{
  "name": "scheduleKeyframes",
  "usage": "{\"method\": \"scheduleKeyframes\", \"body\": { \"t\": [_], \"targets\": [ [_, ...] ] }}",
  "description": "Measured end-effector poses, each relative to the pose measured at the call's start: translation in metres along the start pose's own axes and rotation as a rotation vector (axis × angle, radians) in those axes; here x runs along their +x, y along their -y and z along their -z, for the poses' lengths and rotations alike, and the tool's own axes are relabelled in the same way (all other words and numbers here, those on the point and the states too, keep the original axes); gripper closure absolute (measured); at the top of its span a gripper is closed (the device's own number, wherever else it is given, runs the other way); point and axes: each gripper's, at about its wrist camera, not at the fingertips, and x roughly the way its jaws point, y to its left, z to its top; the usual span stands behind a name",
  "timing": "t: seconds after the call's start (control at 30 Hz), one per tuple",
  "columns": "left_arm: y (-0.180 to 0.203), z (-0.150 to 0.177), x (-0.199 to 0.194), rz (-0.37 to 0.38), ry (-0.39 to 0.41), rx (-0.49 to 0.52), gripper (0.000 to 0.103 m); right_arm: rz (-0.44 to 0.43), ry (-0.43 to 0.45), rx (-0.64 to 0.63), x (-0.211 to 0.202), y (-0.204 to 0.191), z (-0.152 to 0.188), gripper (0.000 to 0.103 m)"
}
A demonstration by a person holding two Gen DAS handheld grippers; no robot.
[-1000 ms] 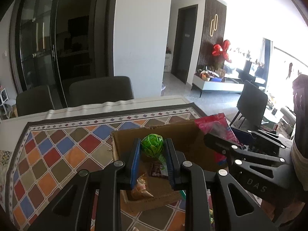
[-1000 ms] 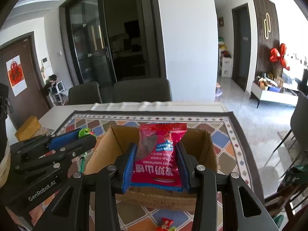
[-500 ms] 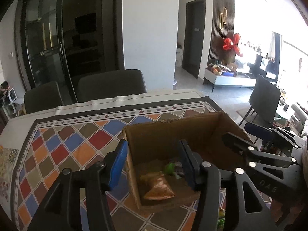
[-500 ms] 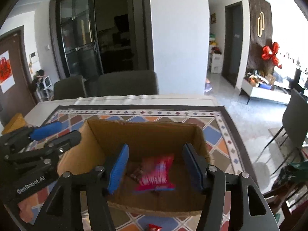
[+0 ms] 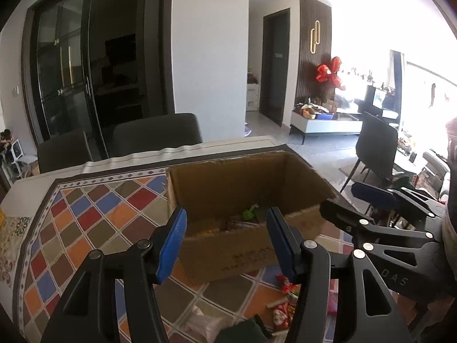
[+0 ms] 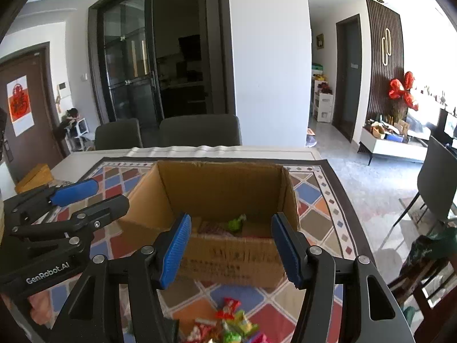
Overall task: Organize snacks
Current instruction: 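Withdraw both tools from the box toward the remaining snacks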
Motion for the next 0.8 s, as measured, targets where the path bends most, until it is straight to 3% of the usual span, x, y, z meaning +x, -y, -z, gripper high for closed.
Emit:
{"method": "scheduleKeyframes", "body": {
  "t": [0.27, 0.8],
  "targets": [
    [0.02, 0.032, -0.024, 0.026, 0.004, 0.018, 0.046, -0.01, 0.003, 0.015, -0.028, 0.006, 0.031, 0.043],
    [0.056, 0.095, -0.032, 0.094, -0.075, 0.025, 0.046, -0.013, -0.1, 0.048, -0.045, 0.019, 0.097, 0.043]
  ]
}}
